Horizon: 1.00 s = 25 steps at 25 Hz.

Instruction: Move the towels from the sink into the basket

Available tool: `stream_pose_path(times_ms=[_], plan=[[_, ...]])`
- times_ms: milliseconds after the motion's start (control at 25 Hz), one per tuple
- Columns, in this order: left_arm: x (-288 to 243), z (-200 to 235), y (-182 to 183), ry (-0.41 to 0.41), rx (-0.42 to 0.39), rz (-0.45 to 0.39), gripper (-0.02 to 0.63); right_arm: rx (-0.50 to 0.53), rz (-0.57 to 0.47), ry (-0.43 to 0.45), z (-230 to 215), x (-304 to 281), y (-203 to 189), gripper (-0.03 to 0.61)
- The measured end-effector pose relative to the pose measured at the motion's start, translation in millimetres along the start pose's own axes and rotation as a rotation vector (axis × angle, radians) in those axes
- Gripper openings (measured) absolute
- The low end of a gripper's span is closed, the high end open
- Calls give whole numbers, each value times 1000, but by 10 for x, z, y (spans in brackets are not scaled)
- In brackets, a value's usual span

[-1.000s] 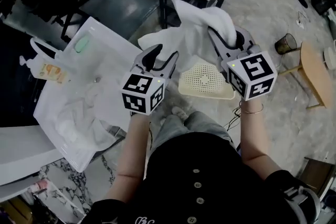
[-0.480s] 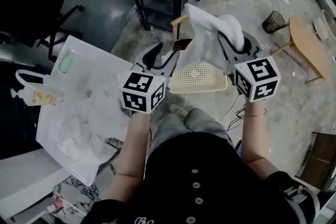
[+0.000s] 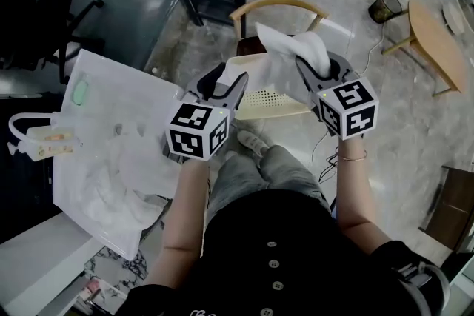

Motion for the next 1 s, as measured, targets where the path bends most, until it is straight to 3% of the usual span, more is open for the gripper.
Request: stream_pose_path(times_ms=[640, 1000], plan=[[-482, 40, -706, -17, 91, 177, 190, -85, 216, 70, -169, -813, -891, 126], [-488, 59, -717, -3, 113, 166, 190, -76, 277, 30, -279, -876, -1032, 256]])
Point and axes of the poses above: the fingertips, and each gripper's own axes: x backward along the fingers, z to its left, y out of its top, the point moved 8 cm from there along x, backward along the fingers, and after that the axes turned 7 degrees about y, right-handed, at the moved point
